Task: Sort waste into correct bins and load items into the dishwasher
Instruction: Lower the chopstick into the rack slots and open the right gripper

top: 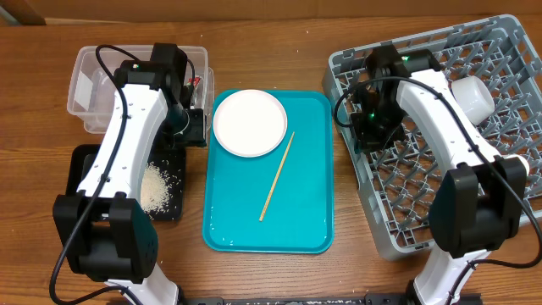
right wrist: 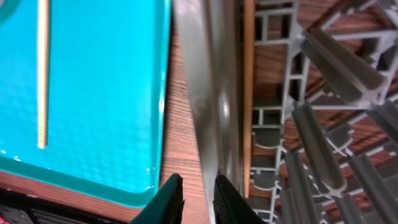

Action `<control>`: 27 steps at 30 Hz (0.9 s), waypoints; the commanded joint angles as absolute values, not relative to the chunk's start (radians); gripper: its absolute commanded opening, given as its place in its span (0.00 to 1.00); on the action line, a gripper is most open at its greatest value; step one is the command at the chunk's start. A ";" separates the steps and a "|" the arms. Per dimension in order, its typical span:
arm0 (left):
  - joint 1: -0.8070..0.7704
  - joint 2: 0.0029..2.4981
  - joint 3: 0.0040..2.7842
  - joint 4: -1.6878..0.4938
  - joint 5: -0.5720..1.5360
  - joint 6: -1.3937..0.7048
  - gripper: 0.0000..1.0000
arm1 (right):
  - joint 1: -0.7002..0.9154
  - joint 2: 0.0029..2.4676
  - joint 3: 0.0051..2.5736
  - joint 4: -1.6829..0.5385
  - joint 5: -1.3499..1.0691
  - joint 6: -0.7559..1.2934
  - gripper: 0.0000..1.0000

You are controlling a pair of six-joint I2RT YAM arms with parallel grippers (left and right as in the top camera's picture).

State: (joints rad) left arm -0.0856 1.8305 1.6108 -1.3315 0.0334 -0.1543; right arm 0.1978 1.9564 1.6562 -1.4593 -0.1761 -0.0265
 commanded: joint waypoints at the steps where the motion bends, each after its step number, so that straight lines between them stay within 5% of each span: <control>1: -0.094 1.801 1.605 -1.330 0.045 -0.161 0.59 | 0.202 1.956 1.583 -1.427 -0.184 -0.025 0.20; 14: -0.094 1.801 1.605 -1.331 0.045 -0.161 0.59 | 0.202 1.956 1.558 -1.308 -0.184 -0.018 0.13; 27: -0.094 1.801 1.605 -1.331 0.045 -0.161 0.59 | 0.202 1.956 1.560 -1.287 -0.173 -0.019 0.19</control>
State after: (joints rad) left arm -0.0856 1.8305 1.6108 -1.3319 0.0334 -0.1543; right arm 0.1989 1.9541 1.5639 -1.3025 -0.1608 -0.0254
